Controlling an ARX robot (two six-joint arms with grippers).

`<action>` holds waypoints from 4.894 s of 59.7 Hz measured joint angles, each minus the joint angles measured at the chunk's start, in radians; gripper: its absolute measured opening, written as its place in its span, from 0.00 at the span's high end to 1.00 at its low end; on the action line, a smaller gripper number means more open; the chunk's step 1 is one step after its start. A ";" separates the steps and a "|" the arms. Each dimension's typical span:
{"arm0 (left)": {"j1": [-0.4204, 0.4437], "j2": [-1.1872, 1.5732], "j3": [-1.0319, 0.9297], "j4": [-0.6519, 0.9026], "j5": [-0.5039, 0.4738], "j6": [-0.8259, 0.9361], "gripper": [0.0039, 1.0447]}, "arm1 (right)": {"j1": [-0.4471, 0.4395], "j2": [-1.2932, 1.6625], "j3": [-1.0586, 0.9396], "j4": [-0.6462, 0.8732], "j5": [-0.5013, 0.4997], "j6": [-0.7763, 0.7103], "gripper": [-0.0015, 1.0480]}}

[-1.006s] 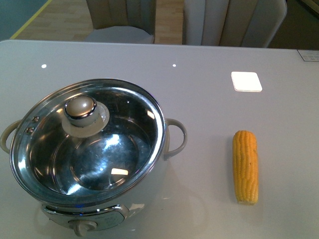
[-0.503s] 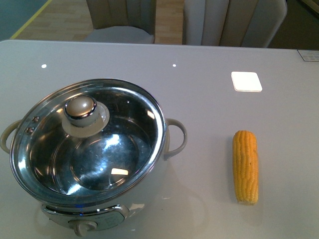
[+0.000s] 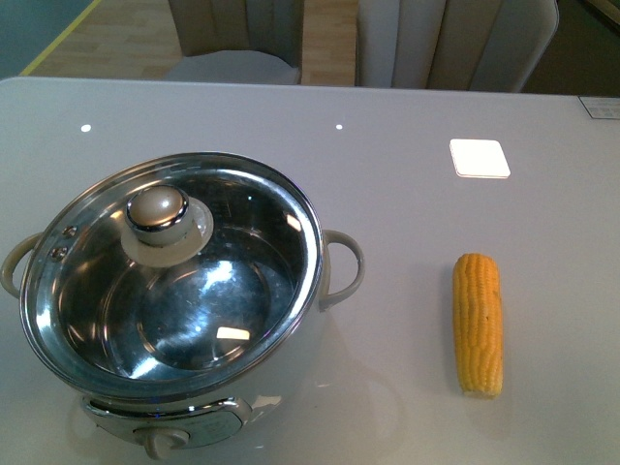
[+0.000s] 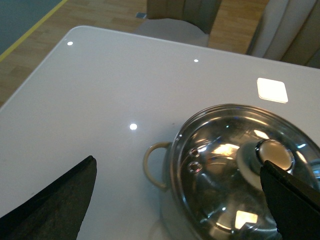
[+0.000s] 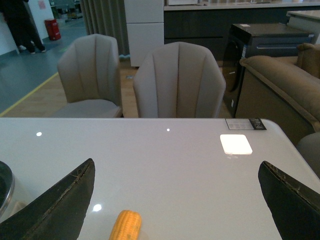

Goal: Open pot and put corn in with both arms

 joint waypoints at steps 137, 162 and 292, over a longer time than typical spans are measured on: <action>-0.224 1.237 0.305 0.821 -0.030 0.061 0.60 | 0.000 0.000 0.000 0.000 0.000 0.000 0.08; -0.177 1.112 0.351 0.725 -0.054 0.071 0.60 | 0.000 0.000 0.000 0.000 0.000 0.000 0.08; 0.728 1.984 0.733 1.251 0.396 0.275 0.60 | 0.000 0.000 0.000 0.000 0.000 0.000 0.08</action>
